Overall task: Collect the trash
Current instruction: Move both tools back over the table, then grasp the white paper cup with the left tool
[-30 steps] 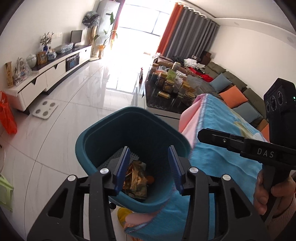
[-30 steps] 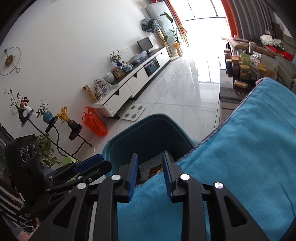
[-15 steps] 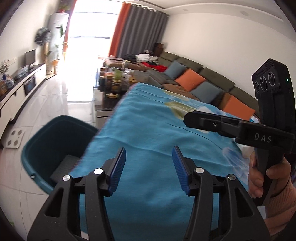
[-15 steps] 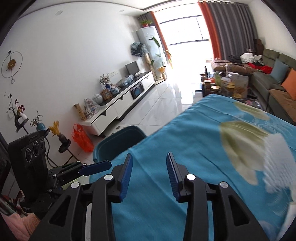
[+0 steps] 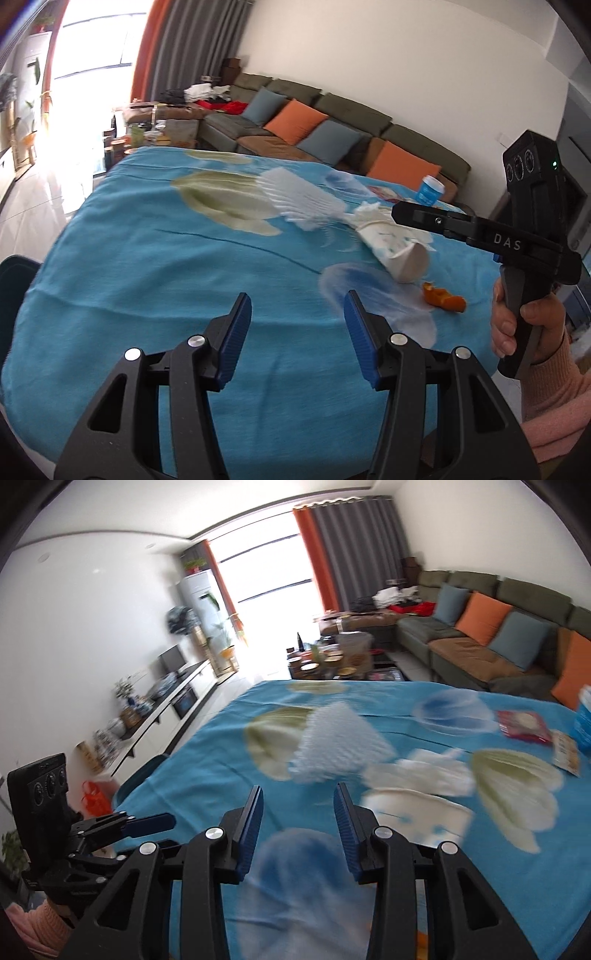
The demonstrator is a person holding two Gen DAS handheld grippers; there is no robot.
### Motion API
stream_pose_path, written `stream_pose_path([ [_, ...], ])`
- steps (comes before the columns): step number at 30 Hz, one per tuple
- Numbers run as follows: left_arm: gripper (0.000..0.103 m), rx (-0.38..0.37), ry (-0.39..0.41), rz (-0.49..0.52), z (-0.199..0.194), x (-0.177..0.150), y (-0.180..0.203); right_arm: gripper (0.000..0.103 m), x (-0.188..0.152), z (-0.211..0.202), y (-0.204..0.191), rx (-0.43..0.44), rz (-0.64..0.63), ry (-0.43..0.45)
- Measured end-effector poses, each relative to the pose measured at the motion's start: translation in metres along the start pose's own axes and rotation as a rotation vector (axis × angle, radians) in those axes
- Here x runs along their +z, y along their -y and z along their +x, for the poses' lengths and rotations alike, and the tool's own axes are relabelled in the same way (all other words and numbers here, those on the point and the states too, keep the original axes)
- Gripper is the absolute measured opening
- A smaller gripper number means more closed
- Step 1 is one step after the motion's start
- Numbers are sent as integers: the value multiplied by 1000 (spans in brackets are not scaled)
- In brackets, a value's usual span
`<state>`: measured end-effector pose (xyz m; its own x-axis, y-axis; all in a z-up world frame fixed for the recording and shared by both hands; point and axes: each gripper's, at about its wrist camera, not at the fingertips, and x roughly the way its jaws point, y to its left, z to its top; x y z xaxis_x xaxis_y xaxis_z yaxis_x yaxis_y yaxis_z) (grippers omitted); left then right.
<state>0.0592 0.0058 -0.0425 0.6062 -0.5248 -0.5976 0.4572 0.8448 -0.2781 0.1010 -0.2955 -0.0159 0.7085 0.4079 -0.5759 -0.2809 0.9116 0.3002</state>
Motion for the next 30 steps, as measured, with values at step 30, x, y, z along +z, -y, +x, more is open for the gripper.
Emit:
stream_pose_path([
  [30, 71, -211, -181, -54, 82, 22, 47, 19, -33, 22, 86, 184, 241, -129],
])
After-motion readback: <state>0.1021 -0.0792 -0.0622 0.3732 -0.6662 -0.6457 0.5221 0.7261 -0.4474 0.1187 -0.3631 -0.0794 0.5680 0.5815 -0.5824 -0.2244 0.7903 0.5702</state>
